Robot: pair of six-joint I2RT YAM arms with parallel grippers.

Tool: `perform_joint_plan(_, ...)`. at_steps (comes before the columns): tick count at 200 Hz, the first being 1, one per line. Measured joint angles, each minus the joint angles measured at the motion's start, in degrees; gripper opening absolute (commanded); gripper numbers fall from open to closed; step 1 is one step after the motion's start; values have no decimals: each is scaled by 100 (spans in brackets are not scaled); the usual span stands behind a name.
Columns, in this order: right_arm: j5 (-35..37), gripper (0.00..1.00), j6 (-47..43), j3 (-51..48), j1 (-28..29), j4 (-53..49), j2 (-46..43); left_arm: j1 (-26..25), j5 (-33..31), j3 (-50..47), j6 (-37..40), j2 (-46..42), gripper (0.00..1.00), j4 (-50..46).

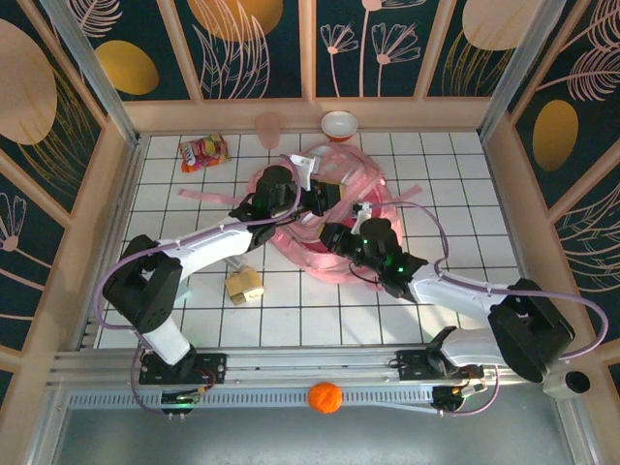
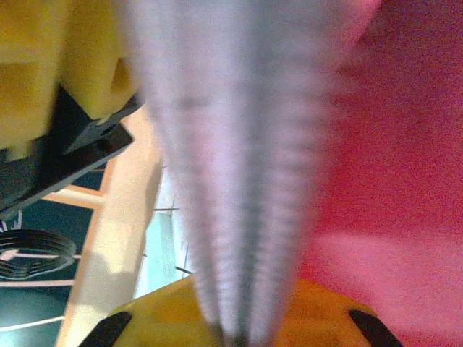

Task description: Pack books, pencil case, and school supplies into a backpack

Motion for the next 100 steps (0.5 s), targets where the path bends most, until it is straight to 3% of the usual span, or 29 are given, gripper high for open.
perform_joint_plan(11,28,0,13,0,-76,-35,-9,-9,-9,-101,13,-188,60,13)
perform_joint_plan(32,4,0,-55,0,-208,-164,-120,17,-105,-407,125,-767,70,15)
perform_joint_plan(61,-308,0,-299,129,-555,-590,-358,245,-404,-1163,343,-1700,73,57)
perform_joint_plan(100,-1126,0,-745,575,-1185,-1331,-498,354,-743,-2225,1023,-2573,69,-11)
